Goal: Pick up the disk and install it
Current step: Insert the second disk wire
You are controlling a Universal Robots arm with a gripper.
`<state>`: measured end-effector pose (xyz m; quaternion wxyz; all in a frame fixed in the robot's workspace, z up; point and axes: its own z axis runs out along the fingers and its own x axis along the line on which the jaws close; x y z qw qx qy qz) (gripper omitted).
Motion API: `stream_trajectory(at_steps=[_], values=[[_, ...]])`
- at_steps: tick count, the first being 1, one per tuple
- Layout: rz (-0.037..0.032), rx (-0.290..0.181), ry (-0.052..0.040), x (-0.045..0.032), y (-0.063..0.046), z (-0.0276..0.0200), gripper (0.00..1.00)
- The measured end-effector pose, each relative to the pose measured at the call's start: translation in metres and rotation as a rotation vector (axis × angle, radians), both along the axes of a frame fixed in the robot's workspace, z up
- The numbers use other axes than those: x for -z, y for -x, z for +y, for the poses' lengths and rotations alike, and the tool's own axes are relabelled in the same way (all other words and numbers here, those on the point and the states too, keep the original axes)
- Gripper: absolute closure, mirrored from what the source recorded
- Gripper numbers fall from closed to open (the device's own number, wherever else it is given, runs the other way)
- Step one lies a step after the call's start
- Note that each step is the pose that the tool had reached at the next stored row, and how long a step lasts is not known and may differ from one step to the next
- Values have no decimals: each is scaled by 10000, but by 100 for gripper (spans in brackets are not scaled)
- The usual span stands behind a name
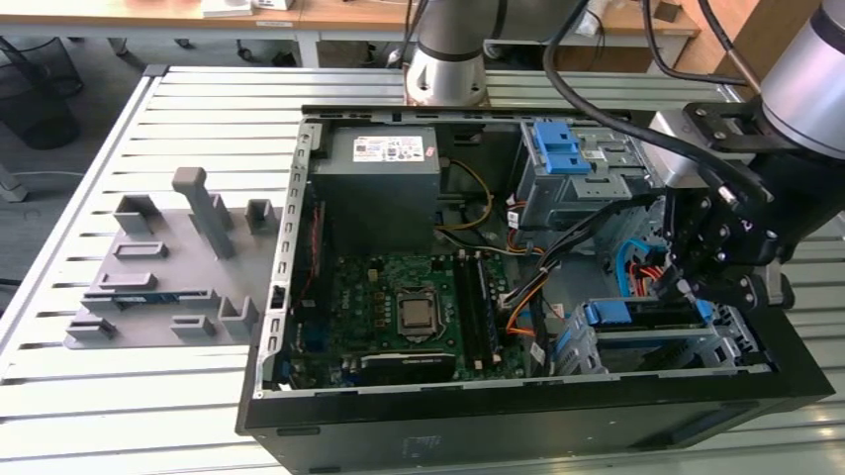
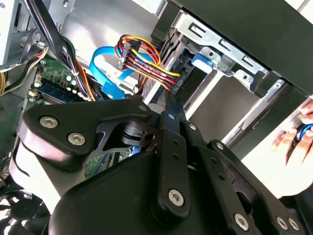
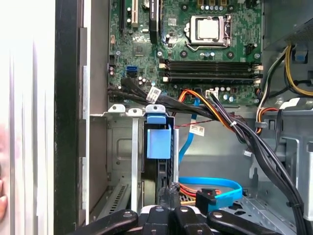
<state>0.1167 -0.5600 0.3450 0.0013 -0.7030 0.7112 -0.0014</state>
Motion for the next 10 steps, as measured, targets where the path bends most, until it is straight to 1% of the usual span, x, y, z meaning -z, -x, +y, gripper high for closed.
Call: stream_trajectory(at_steps=[2, 3, 5, 10], values=[[0, 0, -3, -54, 0, 2, 89], [0, 1, -2, -69, 0, 2, 89], [1, 2, -7, -72, 12, 3, 89], [1, 1, -5, -81, 103, 3, 89]])
